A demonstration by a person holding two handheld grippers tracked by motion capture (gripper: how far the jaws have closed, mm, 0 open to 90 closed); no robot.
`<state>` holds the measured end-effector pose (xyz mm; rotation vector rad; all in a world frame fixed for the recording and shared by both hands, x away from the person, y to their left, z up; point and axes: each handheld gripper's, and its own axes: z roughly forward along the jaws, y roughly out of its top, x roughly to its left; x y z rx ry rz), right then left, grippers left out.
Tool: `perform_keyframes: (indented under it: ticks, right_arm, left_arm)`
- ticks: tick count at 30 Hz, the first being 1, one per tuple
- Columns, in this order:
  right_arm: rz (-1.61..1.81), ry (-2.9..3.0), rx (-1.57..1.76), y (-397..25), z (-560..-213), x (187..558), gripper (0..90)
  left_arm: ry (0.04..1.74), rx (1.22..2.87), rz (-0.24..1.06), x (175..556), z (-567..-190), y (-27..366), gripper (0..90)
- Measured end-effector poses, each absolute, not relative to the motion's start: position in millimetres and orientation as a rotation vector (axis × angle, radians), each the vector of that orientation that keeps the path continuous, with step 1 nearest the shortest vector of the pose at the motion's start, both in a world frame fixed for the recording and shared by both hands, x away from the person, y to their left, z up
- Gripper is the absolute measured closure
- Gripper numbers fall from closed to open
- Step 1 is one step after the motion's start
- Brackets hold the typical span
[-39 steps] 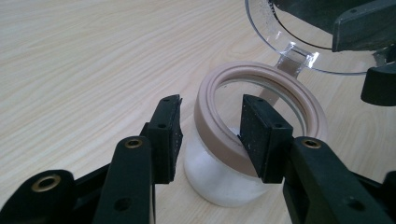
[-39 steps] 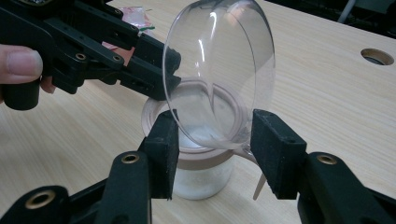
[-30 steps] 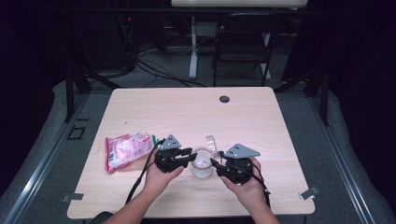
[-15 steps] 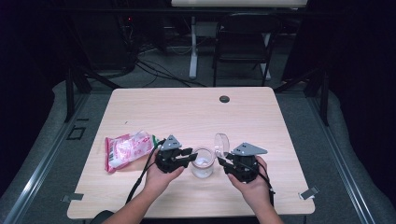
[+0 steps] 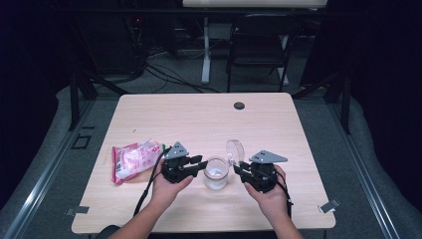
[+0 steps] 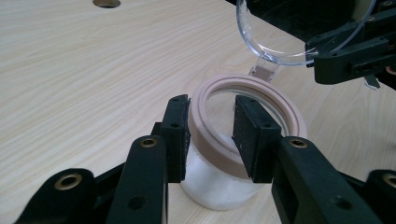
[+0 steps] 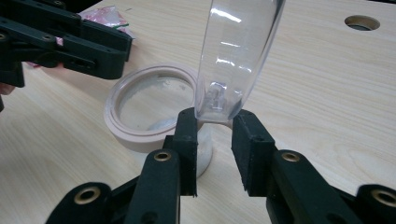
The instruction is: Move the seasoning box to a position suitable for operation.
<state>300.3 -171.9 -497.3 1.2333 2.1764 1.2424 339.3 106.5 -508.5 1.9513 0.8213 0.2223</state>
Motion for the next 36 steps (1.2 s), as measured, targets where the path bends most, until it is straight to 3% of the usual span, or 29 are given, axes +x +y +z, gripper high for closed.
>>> perform_keyframes:
  ticks: [11,12,13,14,24,36]
  right_arm:
    - [1.315,2.183,1.275,-180,-500,320,75.1]
    - [1.318,2.194,1.281,-181,-500,322,78.9]
    - [1.344,2.211,1.284,-181,-501,324,89.7]
    - [1.375,2.201,1.28,-181,-502,325,90.0]
    - [1.34,2.173,1.301,-181,-503,336,77.8]
    - [1.362,2.157,1.318,-178,-505,351,81.3]
  left_arm:
    - [0.892,1.906,0.27,336,-505,132,66.1]
    - [0.898,1.903,0.276,335,-505,135,66.1]
    - [0.903,1.902,0.278,335,-505,137,66.1]
    - [0.911,1.898,0.282,334,-504,140,66.1]
    - [0.949,1.88,0.31,330,-504,154,65.4]
    - [1.006,1.846,0.359,327,-502,173,64.6]
